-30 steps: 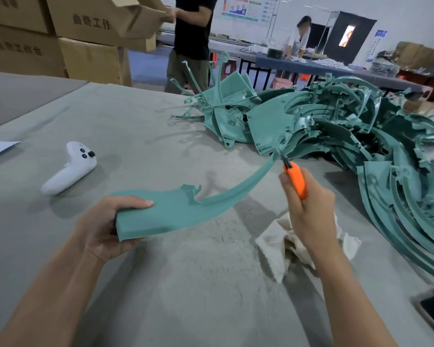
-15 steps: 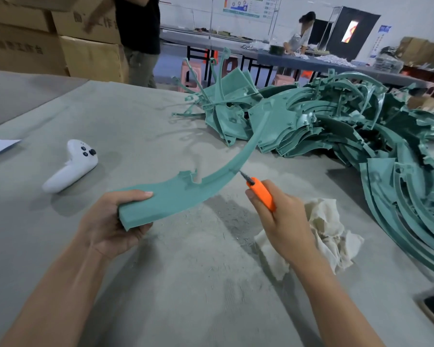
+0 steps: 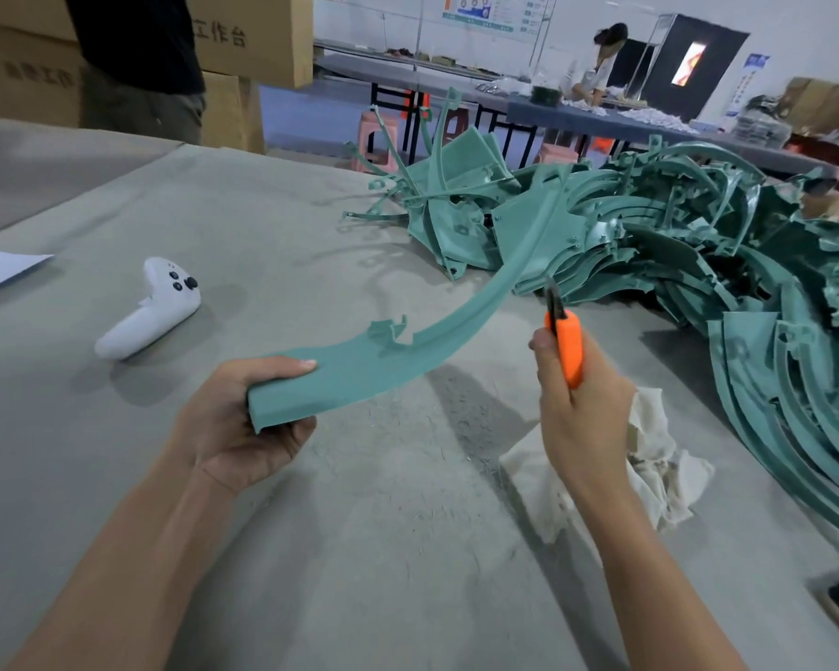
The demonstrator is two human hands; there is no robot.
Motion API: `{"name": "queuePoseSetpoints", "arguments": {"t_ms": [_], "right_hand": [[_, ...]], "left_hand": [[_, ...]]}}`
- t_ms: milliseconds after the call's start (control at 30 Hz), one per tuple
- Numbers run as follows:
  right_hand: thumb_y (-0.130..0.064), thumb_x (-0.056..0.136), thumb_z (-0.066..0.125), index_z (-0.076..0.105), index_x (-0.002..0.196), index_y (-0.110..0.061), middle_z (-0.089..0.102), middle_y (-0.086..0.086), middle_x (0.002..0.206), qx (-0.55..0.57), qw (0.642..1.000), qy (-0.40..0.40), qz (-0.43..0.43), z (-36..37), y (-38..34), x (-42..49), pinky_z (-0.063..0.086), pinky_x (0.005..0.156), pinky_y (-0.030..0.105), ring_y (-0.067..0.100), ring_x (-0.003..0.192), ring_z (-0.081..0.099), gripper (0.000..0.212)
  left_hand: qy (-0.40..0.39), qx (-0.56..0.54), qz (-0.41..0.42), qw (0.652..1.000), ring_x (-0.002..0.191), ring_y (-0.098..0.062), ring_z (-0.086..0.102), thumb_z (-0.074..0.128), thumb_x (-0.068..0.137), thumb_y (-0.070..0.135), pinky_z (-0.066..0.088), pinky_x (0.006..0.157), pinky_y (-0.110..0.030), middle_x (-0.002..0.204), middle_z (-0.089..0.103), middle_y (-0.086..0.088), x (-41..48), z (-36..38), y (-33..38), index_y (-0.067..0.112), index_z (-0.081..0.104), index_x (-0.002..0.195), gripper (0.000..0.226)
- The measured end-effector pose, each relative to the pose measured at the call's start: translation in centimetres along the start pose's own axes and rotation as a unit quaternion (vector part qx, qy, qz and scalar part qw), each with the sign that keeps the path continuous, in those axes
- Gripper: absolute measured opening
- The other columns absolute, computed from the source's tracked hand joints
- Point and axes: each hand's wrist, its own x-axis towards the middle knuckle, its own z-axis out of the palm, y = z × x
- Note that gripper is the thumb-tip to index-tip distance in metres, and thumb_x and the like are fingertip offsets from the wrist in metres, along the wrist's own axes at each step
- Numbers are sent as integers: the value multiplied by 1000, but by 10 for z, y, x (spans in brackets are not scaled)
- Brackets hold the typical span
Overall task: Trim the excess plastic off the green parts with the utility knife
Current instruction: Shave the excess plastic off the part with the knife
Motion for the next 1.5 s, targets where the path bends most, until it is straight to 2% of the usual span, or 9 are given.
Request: {"name": "queuePoseSetpoints", "arguments": {"t_ms": [67, 167, 300, 500, 700, 1000, 1133, 1300, 1500], "right_hand": [[-43, 98, 48, 54, 77, -24, 44, 0, 52, 12, 1000, 8, -20, -3, -3, 2, 32, 41, 22, 18, 45, 43, 29], [-38, 98, 47, 44, 80, -40, 35, -12, 51, 2, 998, -14, -65, -3, -10, 3, 29, 45, 10, 6, 46, 43, 19], [-38, 98, 47, 47, 85, -30, 33, -15, 51, -17, 997, -36, -70, -2, -7, 2, 30, 45, 7, 0, 47, 44, 16], [-45, 99, 45, 59, 99, -22, 44, -18, 59, -39, 981, -140, -127, 9, -9, -10, 38, 44, 22, 9, 47, 46, 27], [-44, 98, 49, 45, 78, -36, 35, -13, 50, -9, 996, -61, -68, -2, -9, 2, 29, 42, 10, 5, 44, 42, 22], [-43, 99, 48, 39, 80, -43, 44, -14, 53, -10, 991, -111, -78, 1, -5, -4, 28, 43, 12, 6, 43, 42, 21], [-42, 99, 45, 45, 86, -35, 38, -15, 52, -23, 987, -122, -99, 1, -4, -5, 30, 43, 15, 10, 45, 44, 15], [-45, 98, 42, 50, 83, -22, 37, -13, 52, -27, 995, -70, -60, -1, -2, 5, 30, 42, 15, 9, 45, 43, 29], [-48, 99, 39, 56, 94, -16, 48, -9, 57, -64, 982, -139, -108, 10, -3, -11, 41, 42, 29, 9, 43, 45, 37]], "left_hand": [[-2, 7, -7, 1000, 37, -9, 55, 62, 64, 5, 42, 36, -13, 52, 61, 0, -1, 1, -1, 10, 66, 43, 22], [-3, 17, -16, 1000, 39, -9, 56, 62, 65, 5, 42, 35, -14, 54, 61, 0, -1, 1, -2, 10, 66, 44, 22], [5, 6, -23, 1000, 37, -9, 55, 63, 64, 4, 43, 36, -14, 54, 61, -1, 1, 0, -2, 10, 67, 47, 19], [27, 7, -17, 999, 37, -9, 51, 64, 62, 5, 43, 37, -13, 53, 57, -1, 5, -2, -3, 10, 66, 48, 15], [26, 10, -18, 999, 37, -8, 50, 64, 62, 6, 41, 36, -14, 53, 55, 0, 5, -7, 0, 11, 65, 46, 17], [26, -2, -50, 998, 37, -8, 51, 62, 64, 4, 42, 35, -13, 57, 56, -3, 7, -5, -5, 8, 65, 48, 17], [29, -22, -57, 998, 38, -9, 55, 62, 63, 3, 43, 36, -14, 65, 57, -6, 8, -5, -6, 6, 63, 59, 5], [22, -15, -67, 997, 37, -9, 55, 62, 65, 3, 43, 35, -14, 67, 58, -7, 8, -3, -9, 7, 57, 72, 10], [21, -44, -72, 996, 38, -6, 53, 60, 65, 3, 43, 36, -13, 84, 69, -17, 8, -6, -7, 5, 57, 73, 9]]}}
